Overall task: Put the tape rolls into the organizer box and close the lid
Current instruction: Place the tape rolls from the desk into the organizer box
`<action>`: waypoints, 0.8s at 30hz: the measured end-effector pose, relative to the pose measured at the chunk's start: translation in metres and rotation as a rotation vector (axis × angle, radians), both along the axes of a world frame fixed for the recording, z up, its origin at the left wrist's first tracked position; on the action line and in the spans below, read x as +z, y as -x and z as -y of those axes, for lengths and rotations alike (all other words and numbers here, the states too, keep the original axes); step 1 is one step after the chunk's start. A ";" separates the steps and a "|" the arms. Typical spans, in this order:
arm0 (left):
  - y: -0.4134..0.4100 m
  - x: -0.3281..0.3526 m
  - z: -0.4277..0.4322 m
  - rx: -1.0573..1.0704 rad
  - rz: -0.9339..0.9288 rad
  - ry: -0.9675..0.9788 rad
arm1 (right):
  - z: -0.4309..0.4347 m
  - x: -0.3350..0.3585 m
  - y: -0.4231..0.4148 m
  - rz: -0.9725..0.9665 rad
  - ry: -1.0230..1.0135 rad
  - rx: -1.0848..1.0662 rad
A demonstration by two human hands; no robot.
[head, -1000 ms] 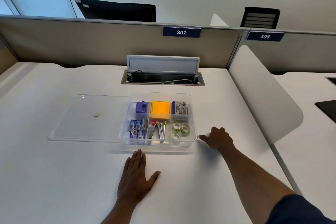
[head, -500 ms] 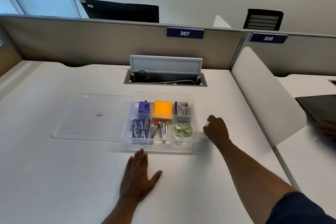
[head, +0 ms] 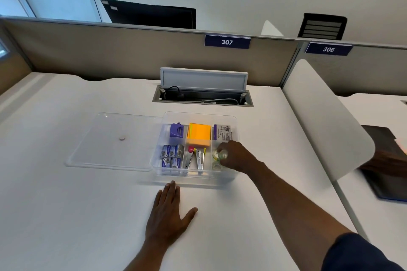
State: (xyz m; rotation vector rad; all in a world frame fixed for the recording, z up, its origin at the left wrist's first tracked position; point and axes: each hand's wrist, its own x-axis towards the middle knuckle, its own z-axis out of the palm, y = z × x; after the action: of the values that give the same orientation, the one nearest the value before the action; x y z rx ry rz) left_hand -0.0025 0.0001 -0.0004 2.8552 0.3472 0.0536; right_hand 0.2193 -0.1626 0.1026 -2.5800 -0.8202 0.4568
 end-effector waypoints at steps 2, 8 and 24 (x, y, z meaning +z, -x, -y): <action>-0.001 -0.001 0.000 0.001 0.003 -0.001 | 0.001 -0.002 0.001 -0.041 0.015 0.008; 0.000 -0.002 0.001 0.013 -0.001 0.010 | 0.001 -0.010 0.005 -0.094 0.056 0.029; 0.001 0.000 0.000 0.016 -0.012 0.012 | -0.003 0.000 -0.013 0.185 -0.050 -0.214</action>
State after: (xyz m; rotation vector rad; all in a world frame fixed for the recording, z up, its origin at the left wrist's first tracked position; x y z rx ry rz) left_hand -0.0030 -0.0004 0.0000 2.8423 0.3709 0.0372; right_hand 0.2319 -0.1594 0.1024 -2.6534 -0.5958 0.1346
